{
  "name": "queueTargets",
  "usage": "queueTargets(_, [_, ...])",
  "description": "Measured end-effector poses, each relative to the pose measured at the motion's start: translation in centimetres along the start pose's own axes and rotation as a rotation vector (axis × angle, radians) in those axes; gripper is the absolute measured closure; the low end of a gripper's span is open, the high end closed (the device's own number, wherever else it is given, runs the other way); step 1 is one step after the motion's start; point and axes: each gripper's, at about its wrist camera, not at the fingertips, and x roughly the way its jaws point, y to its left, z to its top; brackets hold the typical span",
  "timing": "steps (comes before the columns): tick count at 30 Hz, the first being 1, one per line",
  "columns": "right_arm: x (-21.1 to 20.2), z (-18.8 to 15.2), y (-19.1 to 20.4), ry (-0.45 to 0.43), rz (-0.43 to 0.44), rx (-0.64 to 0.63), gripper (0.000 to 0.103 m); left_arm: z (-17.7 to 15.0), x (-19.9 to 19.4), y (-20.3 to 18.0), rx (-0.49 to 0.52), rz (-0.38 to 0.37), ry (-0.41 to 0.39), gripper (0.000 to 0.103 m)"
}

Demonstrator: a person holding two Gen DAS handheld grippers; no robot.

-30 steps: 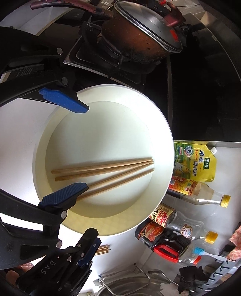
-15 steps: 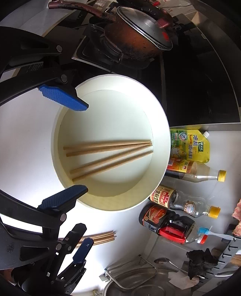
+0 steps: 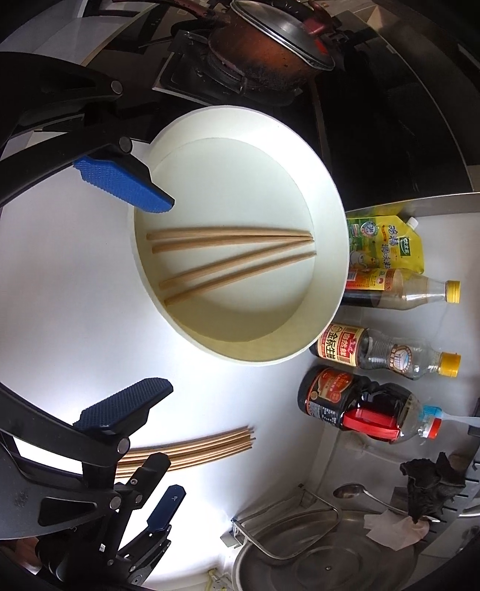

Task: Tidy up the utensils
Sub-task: 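Move both open grippers back toward the chopstick row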

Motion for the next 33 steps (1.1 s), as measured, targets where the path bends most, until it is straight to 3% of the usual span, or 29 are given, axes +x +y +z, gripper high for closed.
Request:
queueTargets(12, [-0.8, -3.0, -6.7, -0.004, -0.131, 0.086, 0.046, -1.2, 0.9, -4.6, 0.064, -0.075, 0.022, 0.012])
queueTargets(21, [1.5, -4.5, -10.9, 0.04, -0.197, 0.129, 0.046, -2.3, 2.6, -8.1, 0.111, -0.112, 0.056, 0.011])
queueTargets(33, [4.5, -4.6, -11.4, 0.056, -0.175, 0.091, 0.046, -2.8, 5.6, -11.0, 0.153, -0.12, 0.088, 0.011])
